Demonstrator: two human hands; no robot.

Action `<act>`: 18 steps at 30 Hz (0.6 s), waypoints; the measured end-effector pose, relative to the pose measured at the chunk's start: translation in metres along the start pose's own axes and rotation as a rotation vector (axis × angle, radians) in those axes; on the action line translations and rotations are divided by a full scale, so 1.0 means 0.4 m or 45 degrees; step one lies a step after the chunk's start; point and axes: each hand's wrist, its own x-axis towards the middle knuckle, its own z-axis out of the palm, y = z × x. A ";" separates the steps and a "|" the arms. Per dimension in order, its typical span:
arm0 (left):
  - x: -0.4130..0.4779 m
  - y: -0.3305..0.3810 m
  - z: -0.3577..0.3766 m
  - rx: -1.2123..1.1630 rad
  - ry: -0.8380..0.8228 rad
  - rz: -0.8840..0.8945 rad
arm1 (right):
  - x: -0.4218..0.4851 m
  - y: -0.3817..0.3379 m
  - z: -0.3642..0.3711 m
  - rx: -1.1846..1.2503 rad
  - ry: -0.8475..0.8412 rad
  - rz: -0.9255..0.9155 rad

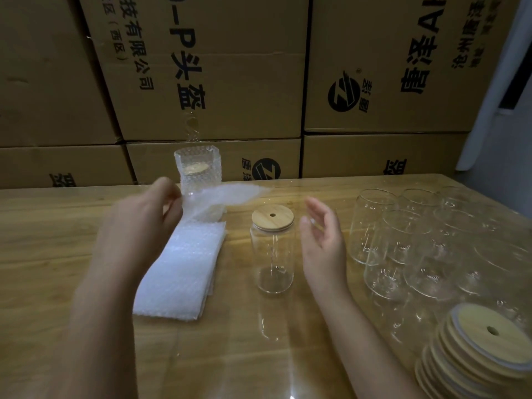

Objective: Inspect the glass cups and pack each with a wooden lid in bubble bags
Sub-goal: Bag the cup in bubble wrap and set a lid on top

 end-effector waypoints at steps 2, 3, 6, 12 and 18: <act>-0.004 0.020 -0.031 -0.216 0.111 0.085 | 0.023 -0.046 -0.005 -0.079 -0.078 -0.157; -0.006 0.029 -0.044 -0.298 0.163 0.134 | 0.034 -0.065 -0.008 -0.116 -0.156 -0.193; -0.009 0.045 -0.065 -0.449 0.209 0.295 | 0.055 -0.106 -0.017 -0.226 -0.359 -0.213; 0.003 0.037 -0.029 -0.821 0.353 0.178 | 0.067 -0.147 -0.060 -0.053 -0.333 -0.208; 0.017 -0.005 0.061 -1.831 -0.245 -0.506 | 0.098 -0.155 -0.099 0.195 -0.221 0.253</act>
